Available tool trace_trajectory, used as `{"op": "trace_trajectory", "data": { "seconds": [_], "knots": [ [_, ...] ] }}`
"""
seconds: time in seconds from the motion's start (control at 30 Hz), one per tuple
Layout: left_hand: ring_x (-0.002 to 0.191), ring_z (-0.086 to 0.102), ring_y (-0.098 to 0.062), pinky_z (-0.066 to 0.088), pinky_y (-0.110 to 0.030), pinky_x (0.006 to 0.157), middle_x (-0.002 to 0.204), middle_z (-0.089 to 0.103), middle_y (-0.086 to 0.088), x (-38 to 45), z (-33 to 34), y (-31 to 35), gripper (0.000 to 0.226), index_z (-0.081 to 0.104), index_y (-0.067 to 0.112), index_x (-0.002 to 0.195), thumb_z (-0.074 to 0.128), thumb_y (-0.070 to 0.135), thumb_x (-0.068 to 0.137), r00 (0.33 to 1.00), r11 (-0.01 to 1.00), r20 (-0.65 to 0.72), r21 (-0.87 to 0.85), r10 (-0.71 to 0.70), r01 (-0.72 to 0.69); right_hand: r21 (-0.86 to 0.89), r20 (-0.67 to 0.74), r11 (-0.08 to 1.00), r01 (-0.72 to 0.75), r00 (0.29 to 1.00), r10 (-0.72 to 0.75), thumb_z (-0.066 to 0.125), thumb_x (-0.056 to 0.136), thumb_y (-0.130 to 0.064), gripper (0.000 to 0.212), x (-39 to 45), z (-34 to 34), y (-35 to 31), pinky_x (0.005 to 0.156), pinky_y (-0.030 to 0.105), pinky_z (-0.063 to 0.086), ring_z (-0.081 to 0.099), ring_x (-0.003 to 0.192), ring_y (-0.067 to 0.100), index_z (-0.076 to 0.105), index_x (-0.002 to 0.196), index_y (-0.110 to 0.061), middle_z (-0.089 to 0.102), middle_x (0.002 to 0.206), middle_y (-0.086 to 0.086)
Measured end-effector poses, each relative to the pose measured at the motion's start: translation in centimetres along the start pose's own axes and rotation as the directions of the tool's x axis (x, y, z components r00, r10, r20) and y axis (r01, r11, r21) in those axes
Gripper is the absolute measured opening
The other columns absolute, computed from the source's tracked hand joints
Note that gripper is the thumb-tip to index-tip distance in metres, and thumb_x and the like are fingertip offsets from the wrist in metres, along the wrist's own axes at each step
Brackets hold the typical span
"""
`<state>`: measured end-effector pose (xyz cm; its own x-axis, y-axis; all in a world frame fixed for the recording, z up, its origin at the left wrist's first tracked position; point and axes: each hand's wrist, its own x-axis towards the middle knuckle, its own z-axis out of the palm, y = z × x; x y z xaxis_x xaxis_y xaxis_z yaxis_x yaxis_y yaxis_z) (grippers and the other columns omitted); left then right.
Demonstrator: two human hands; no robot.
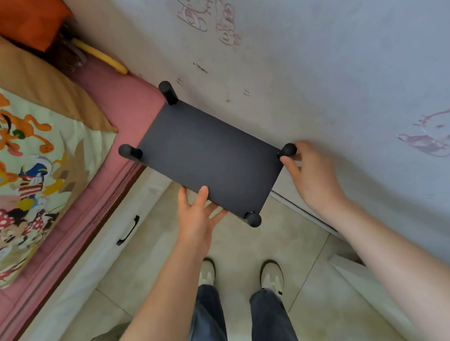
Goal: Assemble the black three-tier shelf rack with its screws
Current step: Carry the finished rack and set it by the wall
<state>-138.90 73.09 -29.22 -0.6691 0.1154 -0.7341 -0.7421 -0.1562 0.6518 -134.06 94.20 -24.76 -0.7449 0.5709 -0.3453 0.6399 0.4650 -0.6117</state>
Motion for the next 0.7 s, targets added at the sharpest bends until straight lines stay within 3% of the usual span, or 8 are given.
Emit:
{"op": "trace_trajectory", "data": {
  "seconds": [0.07,0.13,0.23,0.3,0.57,0.7],
  "knots": [
    [0.102,0.073,-0.030,0.061,-0.048,0.083,0.138,0.062,-0.004,0.0,0.3,-0.6,0.047,0.040,0.036,0.149,0.052,0.020,0.107,1.000,1.000,-0.024,0.003,0.019,-0.019,-0.170,0.025,0.983,0.073,0.997,-0.070,0.046,0.104,-0.023,0.025,-0.1,-0.5,0.8,0.066,0.039,0.044,0.060,0.078,0.037,0.058,0.089,-0.007,0.062,0.079,0.013],
    [0.102,0.073,-0.030,0.061,-0.046,0.081,0.136,0.064,-0.004,0.0,0.5,-1.0,0.044,0.043,0.036,0.148,0.051,0.021,0.107,0.999,0.999,-0.022,-0.009,0.032,-0.032,-0.276,0.048,0.956,0.097,0.995,-0.087,0.040,0.105,-0.022,0.034,-0.3,-0.9,1.3,0.058,0.036,0.032,0.053,0.069,0.036,0.050,0.075,-0.010,0.050,0.066,0.009],
    [0.108,0.071,-0.032,0.060,-0.047,0.084,0.134,0.066,-0.002,0.0,0.5,-1.1,0.047,0.039,0.037,0.152,0.048,0.022,0.109,0.999,0.999,-0.003,0.007,0.042,-0.042,-0.208,0.038,0.976,0.070,0.997,-0.064,0.045,0.103,-0.030,0.030,0.1,-1.1,1.2,0.068,0.040,0.047,0.059,0.087,0.040,0.061,0.105,-0.005,0.063,0.090,0.017],
    [0.109,0.071,-0.032,0.060,-0.046,0.085,0.133,0.066,-0.001,-0.1,0.5,-1.0,0.049,0.036,0.037,0.155,0.046,0.022,0.109,0.999,0.999,0.004,0.032,0.044,-0.044,-0.129,0.046,0.987,0.090,0.995,-0.085,0.053,0.100,-0.032,0.032,0.6,-0.9,0.6,0.080,0.045,0.051,0.059,0.097,0.040,0.055,0.120,-0.007,0.064,0.106,0.017],
    [0.113,0.069,-0.034,0.057,-0.053,0.096,0.138,0.063,-0.003,-0.5,0.5,-1.0,0.052,0.033,0.033,0.157,0.048,0.023,0.108,0.999,0.998,0.003,0.058,0.032,-0.032,-0.171,0.082,0.966,0.193,0.980,-0.182,0.056,0.100,-0.023,0.022,1.5,-1.1,0.9,0.069,0.042,0.048,0.057,0.080,0.039,0.055,0.104,-0.002,0.063,0.091,0.020],
    [0.109,0.071,-0.032,0.060,-0.049,0.090,0.134,0.067,-0.002,-1.2,0.7,-2.0,0.053,0.033,0.035,0.157,0.049,0.024,0.108,1.000,0.999,0.012,0.038,0.001,-0.002,-0.148,0.069,0.965,0.215,0.976,-0.207,0.056,0.100,-0.020,0.019,0.7,-1.7,2.0,0.071,0.044,0.049,0.059,0.080,0.037,0.057,0.105,-0.002,0.064,0.090,0.017]
  ]
}}
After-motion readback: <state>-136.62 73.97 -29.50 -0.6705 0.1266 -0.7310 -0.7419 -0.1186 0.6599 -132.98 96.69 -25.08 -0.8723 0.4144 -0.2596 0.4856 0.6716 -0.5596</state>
